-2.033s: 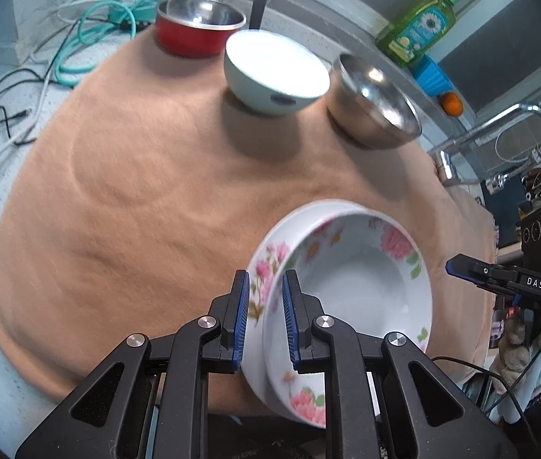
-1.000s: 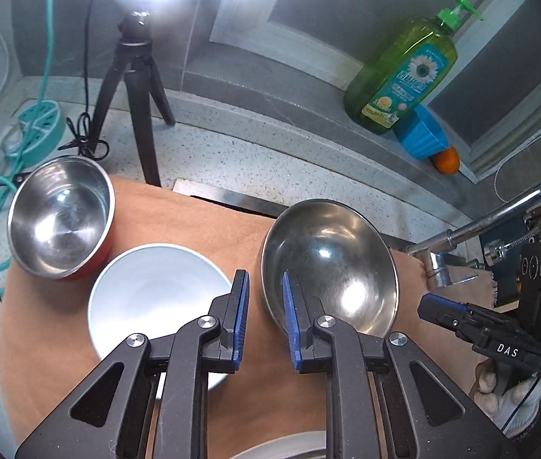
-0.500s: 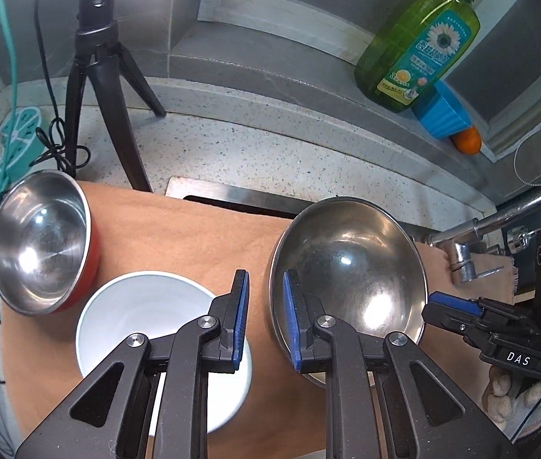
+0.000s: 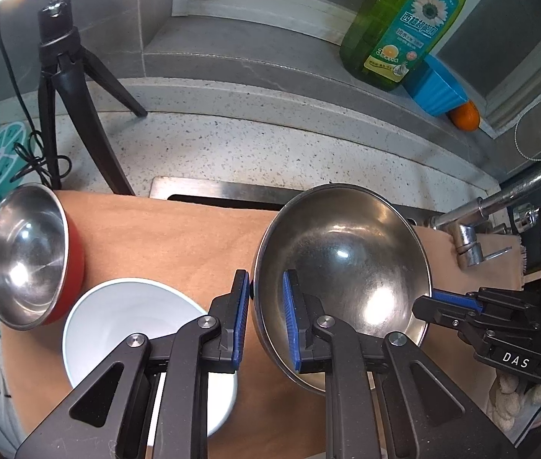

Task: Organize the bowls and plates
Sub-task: 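Close both grippers on the large steel bowl rim and lift it, then carry the steel bowl beside the plate stack, lower it and release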

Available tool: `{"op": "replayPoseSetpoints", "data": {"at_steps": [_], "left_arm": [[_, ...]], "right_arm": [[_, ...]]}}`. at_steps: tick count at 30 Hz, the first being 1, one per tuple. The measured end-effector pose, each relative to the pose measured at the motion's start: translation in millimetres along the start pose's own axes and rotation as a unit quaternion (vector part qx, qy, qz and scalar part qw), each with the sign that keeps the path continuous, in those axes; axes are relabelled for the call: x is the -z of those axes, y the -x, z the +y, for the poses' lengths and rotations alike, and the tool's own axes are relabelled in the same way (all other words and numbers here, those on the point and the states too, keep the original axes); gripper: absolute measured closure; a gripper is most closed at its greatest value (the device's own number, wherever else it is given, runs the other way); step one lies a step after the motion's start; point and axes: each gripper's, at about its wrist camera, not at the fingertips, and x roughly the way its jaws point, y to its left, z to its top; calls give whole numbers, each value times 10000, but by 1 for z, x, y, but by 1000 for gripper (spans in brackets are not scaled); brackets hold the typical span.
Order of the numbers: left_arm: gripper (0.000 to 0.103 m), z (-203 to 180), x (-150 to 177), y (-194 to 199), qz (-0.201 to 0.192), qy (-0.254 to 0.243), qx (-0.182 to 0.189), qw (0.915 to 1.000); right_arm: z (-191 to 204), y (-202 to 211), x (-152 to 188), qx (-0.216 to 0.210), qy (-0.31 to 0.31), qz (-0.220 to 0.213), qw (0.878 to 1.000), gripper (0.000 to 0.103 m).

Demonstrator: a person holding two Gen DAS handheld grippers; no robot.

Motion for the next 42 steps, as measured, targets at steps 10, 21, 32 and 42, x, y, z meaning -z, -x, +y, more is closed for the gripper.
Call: {"op": "replayPoseSetpoints", "data": {"at_steps": [10, 21, 32, 42], "left_arm": [[87, -8, 9, 8, -45, -12, 120, 9999], [87, -38, 37, 24, -116, -196, 390, 9990], [87, -75, 77, 33, -59, -475, 710, 9963], [87, -94, 113, 35, 87, -686, 875, 9938]], "right_arm": [[-5, 10, 10, 18, -79, -13, 10000, 86], [-17, 43, 41, 96, -125, -117, 9998, 86], [-36, 80, 93, 197, -196, -202, 9994, 86], [-52, 90, 139, 169, -384, -152, 9990, 86]]}}
